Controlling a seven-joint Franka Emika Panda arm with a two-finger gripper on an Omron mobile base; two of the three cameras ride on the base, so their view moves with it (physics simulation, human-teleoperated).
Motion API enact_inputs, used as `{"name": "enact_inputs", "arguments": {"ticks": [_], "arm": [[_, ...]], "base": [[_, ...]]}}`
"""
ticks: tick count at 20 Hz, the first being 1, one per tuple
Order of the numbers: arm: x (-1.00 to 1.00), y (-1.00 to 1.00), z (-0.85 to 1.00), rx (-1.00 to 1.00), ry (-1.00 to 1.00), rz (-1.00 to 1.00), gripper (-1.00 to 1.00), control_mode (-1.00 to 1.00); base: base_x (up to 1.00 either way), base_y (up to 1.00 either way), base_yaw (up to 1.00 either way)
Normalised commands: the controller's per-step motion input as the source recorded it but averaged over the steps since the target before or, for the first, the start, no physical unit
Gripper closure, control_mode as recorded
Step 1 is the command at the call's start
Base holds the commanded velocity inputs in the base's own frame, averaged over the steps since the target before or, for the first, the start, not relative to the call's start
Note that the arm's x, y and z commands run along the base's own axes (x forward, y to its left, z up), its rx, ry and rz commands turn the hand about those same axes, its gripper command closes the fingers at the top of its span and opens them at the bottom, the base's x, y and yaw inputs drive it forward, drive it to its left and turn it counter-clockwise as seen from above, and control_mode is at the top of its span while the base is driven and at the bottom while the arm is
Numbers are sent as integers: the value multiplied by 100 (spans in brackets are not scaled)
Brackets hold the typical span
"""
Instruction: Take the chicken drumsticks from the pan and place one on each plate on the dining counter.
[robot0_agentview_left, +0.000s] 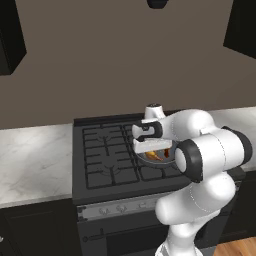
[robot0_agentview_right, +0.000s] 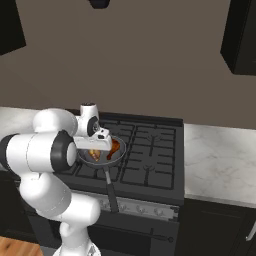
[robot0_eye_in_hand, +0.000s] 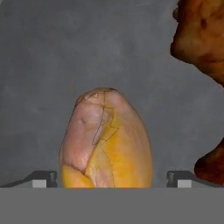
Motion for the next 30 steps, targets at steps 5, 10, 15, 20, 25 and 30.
{"name": "enact_inputs", "arguments": {"ticks": [5,10,15,20,25,30], "arm": [[-1,0,-18,0,0,-3,-100,-100],[5,0,-1,0,0,0,100,-100],[-4,0,16,6,0,0,100,-100],[-34,0,73,14,0,0,100,-100],[-47,0,78,1,-3,2,100,-100],[-43,0,64,-1,0,3,100,-100]], "base": [[0,0,0],[0,0,0],[0,0,0],[0,0,0],[0,0,0],[0,0,0]]}}
